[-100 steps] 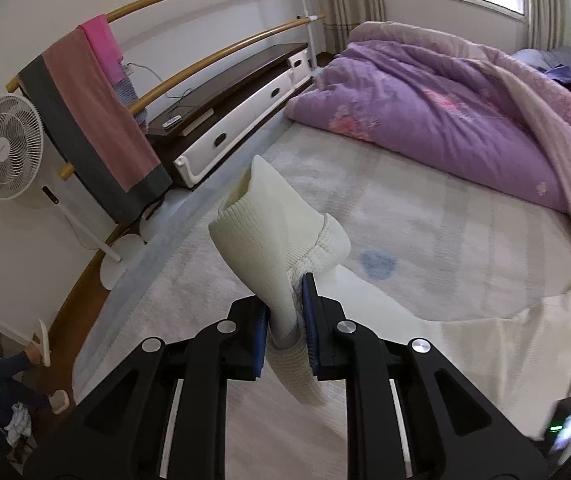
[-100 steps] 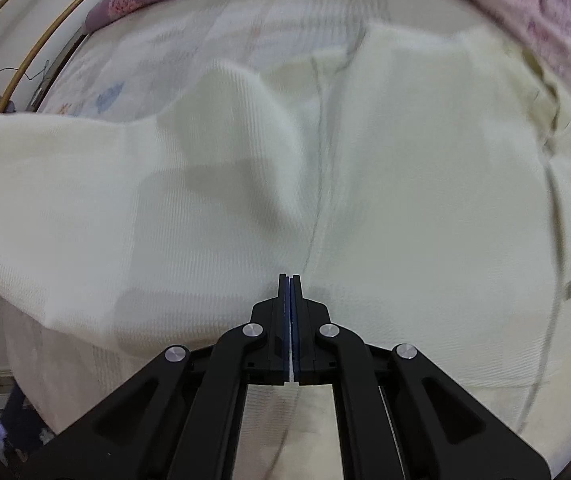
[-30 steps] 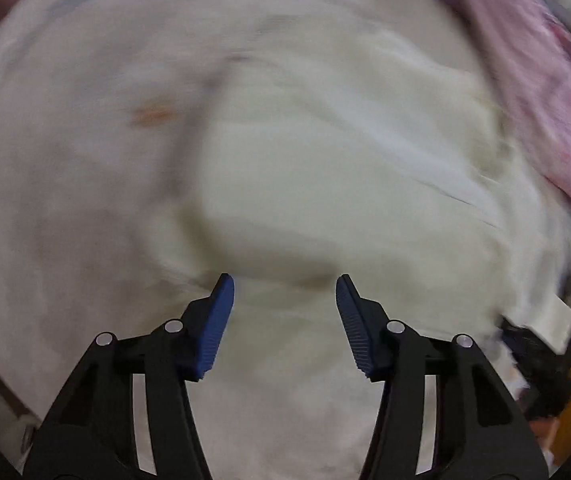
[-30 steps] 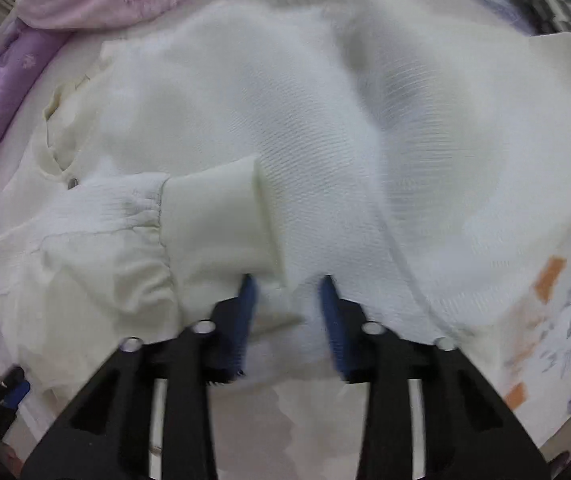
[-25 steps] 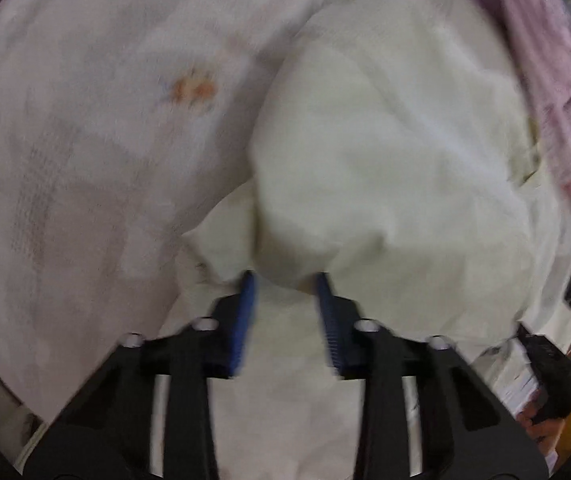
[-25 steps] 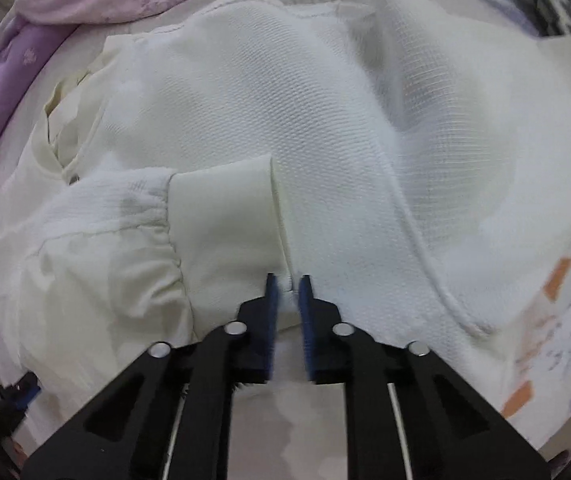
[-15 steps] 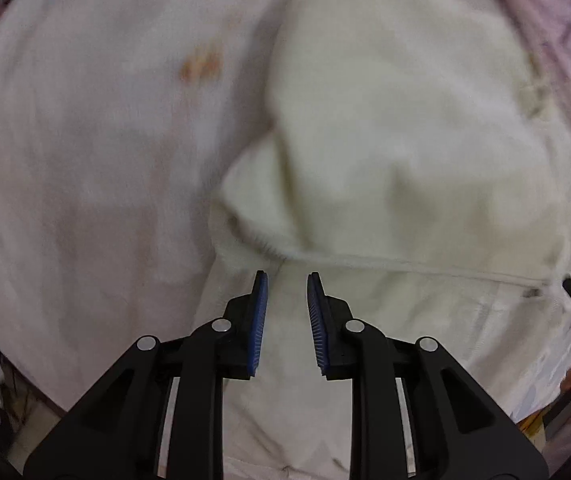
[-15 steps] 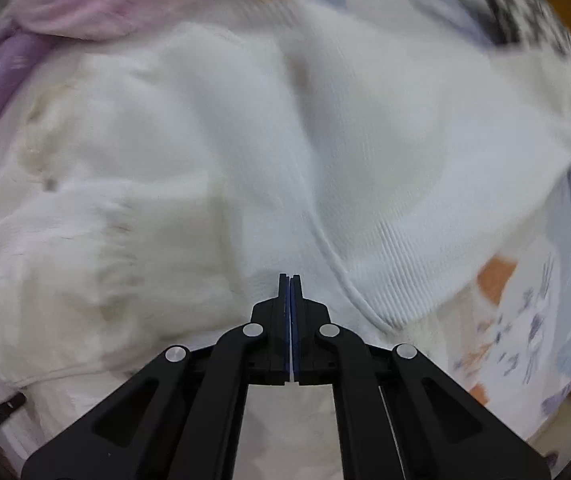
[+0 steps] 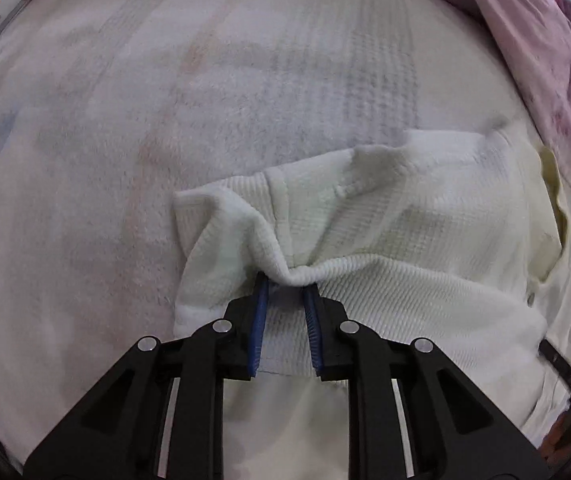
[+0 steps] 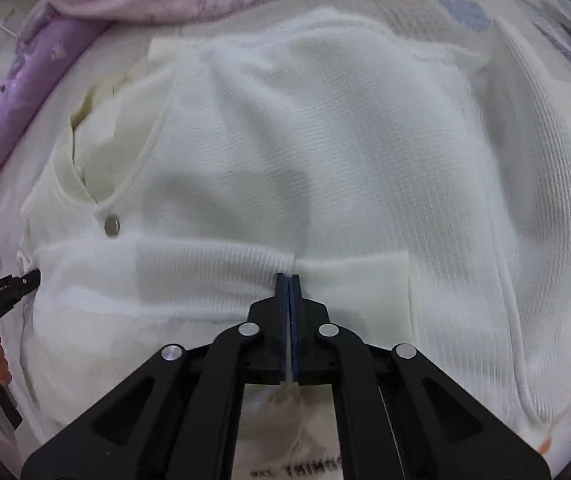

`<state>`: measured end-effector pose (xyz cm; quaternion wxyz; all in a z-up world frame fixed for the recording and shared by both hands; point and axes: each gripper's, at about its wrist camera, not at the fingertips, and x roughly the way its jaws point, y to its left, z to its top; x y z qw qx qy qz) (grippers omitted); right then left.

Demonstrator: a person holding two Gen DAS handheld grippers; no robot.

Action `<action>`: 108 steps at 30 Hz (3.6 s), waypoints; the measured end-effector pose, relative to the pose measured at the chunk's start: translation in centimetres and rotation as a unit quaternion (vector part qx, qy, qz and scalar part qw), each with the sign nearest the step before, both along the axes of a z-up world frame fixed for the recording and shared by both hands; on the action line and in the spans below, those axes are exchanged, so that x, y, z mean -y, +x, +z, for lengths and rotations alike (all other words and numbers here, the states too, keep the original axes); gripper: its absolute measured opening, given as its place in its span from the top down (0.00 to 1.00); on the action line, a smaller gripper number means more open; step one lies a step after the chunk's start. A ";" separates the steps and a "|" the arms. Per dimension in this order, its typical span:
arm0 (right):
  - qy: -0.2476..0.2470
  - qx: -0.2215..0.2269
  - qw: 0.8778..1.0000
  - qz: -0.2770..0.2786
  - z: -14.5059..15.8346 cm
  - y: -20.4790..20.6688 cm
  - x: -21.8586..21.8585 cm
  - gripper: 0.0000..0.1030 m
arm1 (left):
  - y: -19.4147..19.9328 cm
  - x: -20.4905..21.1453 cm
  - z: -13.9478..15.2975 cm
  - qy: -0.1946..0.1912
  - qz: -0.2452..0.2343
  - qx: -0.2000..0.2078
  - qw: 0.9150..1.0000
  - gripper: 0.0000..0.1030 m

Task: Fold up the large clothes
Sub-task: 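Lay the sleeve flat on the jacket front and open the left tool, then withdraw both tools and move the right tool toward the other sleeve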

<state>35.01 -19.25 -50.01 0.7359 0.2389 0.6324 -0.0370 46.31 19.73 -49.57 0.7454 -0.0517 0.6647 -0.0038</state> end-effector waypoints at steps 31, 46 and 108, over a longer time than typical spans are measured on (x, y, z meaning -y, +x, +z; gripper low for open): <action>0.066 0.010 0.996 0.058 10.4 -7.5 -0.6 0.82 | -14.9 3.7 6.9 0.038 -0.043 -0.048 0.997 0.54; -0.037 0.069 0.993 0.086 23.8 -15.6 0.0 0.16 | -24.3 9.3 20.6 0.048 -0.044 0.003 0.998 0.50; -0.080 0.180 0.967 -0.160 32.7 -34.6 24.1 0.09 | -34.1 33.0 34.5 0.077 -0.173 0.147 0.971 0.44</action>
